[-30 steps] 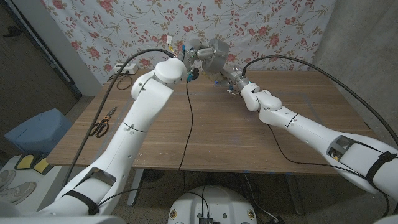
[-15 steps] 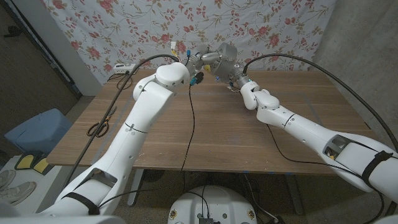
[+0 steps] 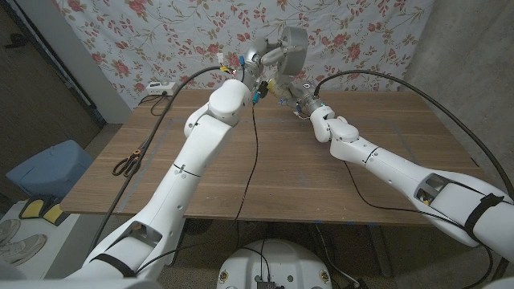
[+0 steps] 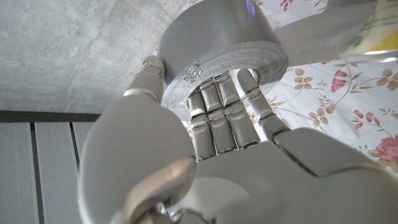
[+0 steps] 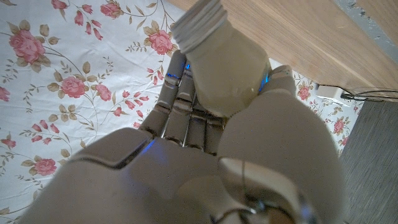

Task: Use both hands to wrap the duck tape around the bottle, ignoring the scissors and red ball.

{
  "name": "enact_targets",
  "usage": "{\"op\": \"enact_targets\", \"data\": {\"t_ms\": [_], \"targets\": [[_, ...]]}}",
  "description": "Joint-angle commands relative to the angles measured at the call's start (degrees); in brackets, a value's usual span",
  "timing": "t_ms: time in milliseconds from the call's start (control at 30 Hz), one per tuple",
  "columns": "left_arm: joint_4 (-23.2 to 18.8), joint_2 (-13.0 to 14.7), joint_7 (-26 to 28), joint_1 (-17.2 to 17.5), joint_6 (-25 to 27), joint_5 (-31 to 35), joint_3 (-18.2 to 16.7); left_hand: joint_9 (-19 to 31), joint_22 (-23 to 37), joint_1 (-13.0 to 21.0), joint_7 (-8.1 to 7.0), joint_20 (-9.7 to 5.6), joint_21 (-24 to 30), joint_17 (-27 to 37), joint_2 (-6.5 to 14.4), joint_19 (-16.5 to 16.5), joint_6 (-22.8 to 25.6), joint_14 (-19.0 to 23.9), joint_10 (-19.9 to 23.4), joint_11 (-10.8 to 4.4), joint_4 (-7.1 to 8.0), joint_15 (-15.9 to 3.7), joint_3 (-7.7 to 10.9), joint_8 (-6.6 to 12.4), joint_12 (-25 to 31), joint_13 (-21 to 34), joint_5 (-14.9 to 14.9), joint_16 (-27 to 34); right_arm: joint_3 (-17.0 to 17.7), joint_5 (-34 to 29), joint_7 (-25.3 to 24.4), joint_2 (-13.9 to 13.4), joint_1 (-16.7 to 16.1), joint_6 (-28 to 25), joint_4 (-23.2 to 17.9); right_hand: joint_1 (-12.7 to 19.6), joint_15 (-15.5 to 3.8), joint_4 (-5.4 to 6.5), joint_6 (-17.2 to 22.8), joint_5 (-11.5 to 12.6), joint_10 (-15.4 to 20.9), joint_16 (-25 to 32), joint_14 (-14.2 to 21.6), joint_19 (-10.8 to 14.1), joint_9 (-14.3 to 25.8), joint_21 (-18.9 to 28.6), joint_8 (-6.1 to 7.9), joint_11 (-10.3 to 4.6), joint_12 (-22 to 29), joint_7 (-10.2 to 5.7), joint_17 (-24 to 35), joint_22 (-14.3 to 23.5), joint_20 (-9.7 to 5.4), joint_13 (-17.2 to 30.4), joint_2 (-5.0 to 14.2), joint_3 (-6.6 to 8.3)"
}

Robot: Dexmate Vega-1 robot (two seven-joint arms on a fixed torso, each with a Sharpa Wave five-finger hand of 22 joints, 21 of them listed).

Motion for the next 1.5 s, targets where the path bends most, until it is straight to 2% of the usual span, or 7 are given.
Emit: {"op": "enact_targets", "data": {"t_ms": [33,367,500,633,900,1167,1500], "targets": [[5.09,-2.34,6.93,-1.37,-8.75,-1.38,0.13,0.21,0.03,8.32,-2.58,-0.14,0.21,0.47,8.77,-0.05,2.11,-0.77,8.57,-9.14,-0.02,-6.89,-0.22,-0.06,-0.43,0.46,0.45,-0.2,-0.23,-0.36,-0.89,-0.62,-0.53,-0.44,-0.63,5.13,-12.78,6.86,14.95,0.18,16.8,0.19,8.26,0.15,0.19,0.55,0.25,-9.39,4.71,-10.14,16.44,0.21,-3.05,0.24,5.03,15.15],[-4.13,2.32,-2.08,0.07,8.45,-6.63,0.88,0.2,-0.04,8.96,-0.58,-0.33,0.67,1.24,8.69,0.81,3.04,0.0,10.72,-8.51,-0.79,-6.75,-0.6,0.01,-0.86,-0.77,0.37,0.17,0.07,-0.05,-1.93,-0.94,-0.39,0.89,-0.68,5.15,-12.79,6.89,15.02,0.09,16.79,0.13,8.21,-0.14,0.21,0.72,0.21,-9.4,4.66,-10.19,16.83,0.17,-3.2,0.39,5.02,15.11],[-5.88,0.44,-8.72,0.77,18.98,-17.0,-1.84,0.18,-0.05,9.28,-0.11,-0.48,0.87,1.46,8.57,1.23,3.39,0.56,11.13,-8.1,-1.08,-6.87,-0.68,0.04,-0.9,-0.9,0.31,0.42,0.1,-0.31,-2.95,-0.94,-0.12,1.62,-0.47,5.17,-12.81,6.9,14.93,0.07,16.75,0.1,8.18,-0.2,0.22,0.79,0.16,-9.35,4.63,-10.18,16.97,0.16,-3.21,0.44,5.0,15.1],[-7.56,-0.37,-9.28,1.53,24.23,-19.78,-2.52,0.14,-0.03,9.88,1.12,-0.1,1.15,1.56,8.56,1.6,3.55,1.23,11.53,-7.24,-1.43,-6.77,-0.55,-0.08,-0.9,-0.92,0.22,0.52,0.12,-0.79,-3.21,-0.93,-0.05,1.22,-0.66,5.2,-12.83,6.91,14.92,0.05,16.85,0.05,8.12,-0.34,0.23,0.85,0.13,-9.49,4.52,-10.25,17.13,0.14,-3.29,0.29,5.01,15.1],[-11.61,-1.08,-7.73,4.88,28.17,-20.6,-2.74,0.07,-0.03,10.07,1.24,-0.27,1.61,1.33,8.42,2.43,4.43,1.93,12.03,-7.06,-1.47,-6.59,-0.48,0.03,-1.25,-1.51,0.06,0.3,0.53,-0.94,-4.01,-0.99,-0.46,0.51,-0.81,5.19,-12.81,6.95,14.91,0.0,16.78,-0.02,8.05,-0.44,0.27,0.98,0.12,-9.48,4.47,-10.2,17.41,0.1,-3.33,0.41,4.97,15.05],[-17.6,4.01,-2.54,7.7,29.22,-10.77,1.82,-0.03,-0.06,9.51,1.34,-0.11,1.83,0.51,8.38,2.5,4.4,2.1,12.27,-7.06,-1.05,-6.22,-0.49,-0.27,-1.62,-1.93,-0.09,-0.53,2.05,0.22,-7.27,-0.33,-0.98,-0.15,0.4,5.2,-12.81,6.98,15.06,-0.03,16.85,-0.1,8.07,-0.67,0.27,1.07,0.14,-9.44,4.45,-10.19,17.61,0.07,-3.29,0.5,4.98,15.01],[-19.88,4.35,1.2,10.85,35.2,-4.49,2.14,-0.13,-0.1,9.18,1.91,0.34,2.03,-0.05,8.25,2.47,4.66,2.9,12.42,-6.96,-0.98,-6.05,-0.39,-0.47,-1.77,-1.87,-0.16,-0.91,3.25,0.96,-11.86,0.09,-1.29,-0.28,1.79,5.25,-12.79,7.0,15.13,-0.08,16.92,-0.21,8.22,-0.75,0.22,1.26,0.09,-9.5,4.36,-10.23,17.8,0.04,-3.22,0.52,5.04,15.02]]}}
